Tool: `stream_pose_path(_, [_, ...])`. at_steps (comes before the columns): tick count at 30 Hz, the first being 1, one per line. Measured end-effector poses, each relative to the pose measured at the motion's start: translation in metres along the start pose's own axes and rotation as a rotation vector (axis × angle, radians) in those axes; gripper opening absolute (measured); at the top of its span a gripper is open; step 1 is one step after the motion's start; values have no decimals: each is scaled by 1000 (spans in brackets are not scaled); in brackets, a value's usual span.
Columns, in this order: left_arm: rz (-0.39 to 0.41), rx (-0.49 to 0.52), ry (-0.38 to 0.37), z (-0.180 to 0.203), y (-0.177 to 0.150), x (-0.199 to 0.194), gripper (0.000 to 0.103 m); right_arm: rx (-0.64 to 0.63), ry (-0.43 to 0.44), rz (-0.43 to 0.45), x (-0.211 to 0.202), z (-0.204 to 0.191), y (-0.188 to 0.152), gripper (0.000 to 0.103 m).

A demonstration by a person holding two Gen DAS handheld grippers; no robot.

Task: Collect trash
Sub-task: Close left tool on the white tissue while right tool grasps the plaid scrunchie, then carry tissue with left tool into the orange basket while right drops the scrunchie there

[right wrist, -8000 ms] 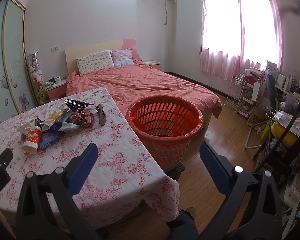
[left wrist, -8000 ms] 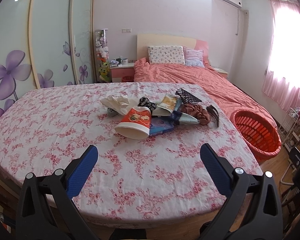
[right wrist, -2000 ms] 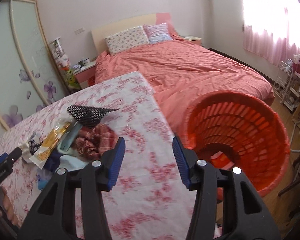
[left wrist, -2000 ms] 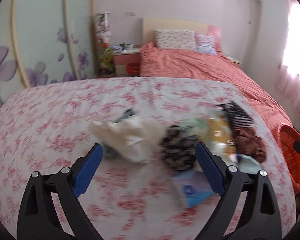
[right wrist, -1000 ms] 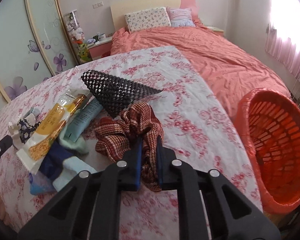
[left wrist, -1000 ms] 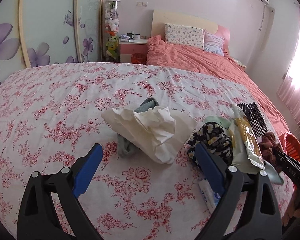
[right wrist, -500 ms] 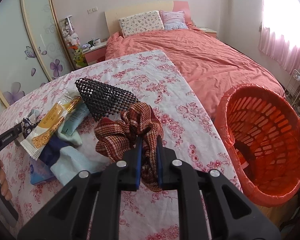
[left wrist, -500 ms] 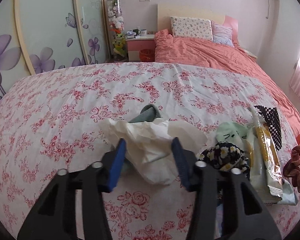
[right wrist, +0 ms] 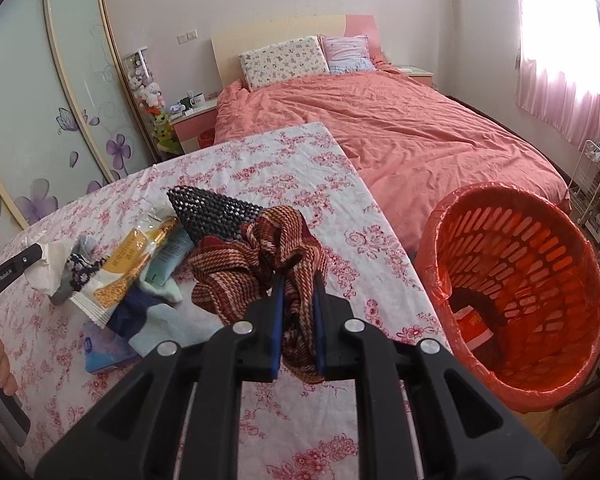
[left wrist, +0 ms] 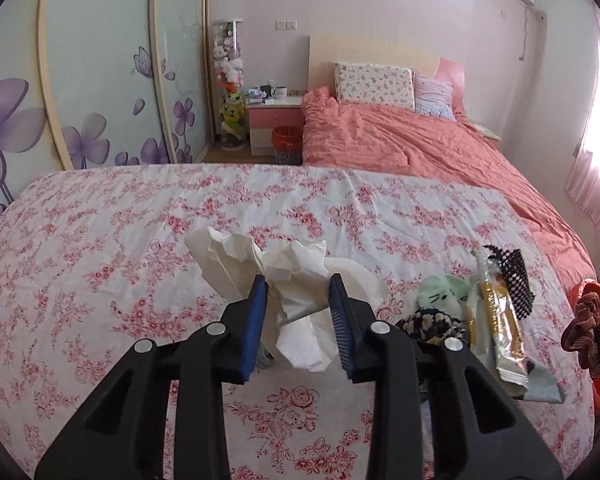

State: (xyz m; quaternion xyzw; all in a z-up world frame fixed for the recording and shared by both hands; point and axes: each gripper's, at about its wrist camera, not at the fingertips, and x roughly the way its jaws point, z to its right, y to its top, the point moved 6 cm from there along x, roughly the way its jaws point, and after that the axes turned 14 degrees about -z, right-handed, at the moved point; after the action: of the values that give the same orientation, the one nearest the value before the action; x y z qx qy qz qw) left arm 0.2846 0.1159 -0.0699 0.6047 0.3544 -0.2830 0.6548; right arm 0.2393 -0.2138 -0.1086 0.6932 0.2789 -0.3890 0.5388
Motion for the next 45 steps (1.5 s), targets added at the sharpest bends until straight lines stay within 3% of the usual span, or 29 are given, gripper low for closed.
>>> stream_pose_path(19, [97,93,-85,53,-3,-69,32,40,0,130,-80,22,-2,14])
stream_pose_path(33, [114,218,-219,135,-23,-97,32,120,-47,188,-113,72,-13,14])
stream_pose_path(45, [89,347,-287,212,-43,-94,32,222,-98,210,-120,134,-21,14])
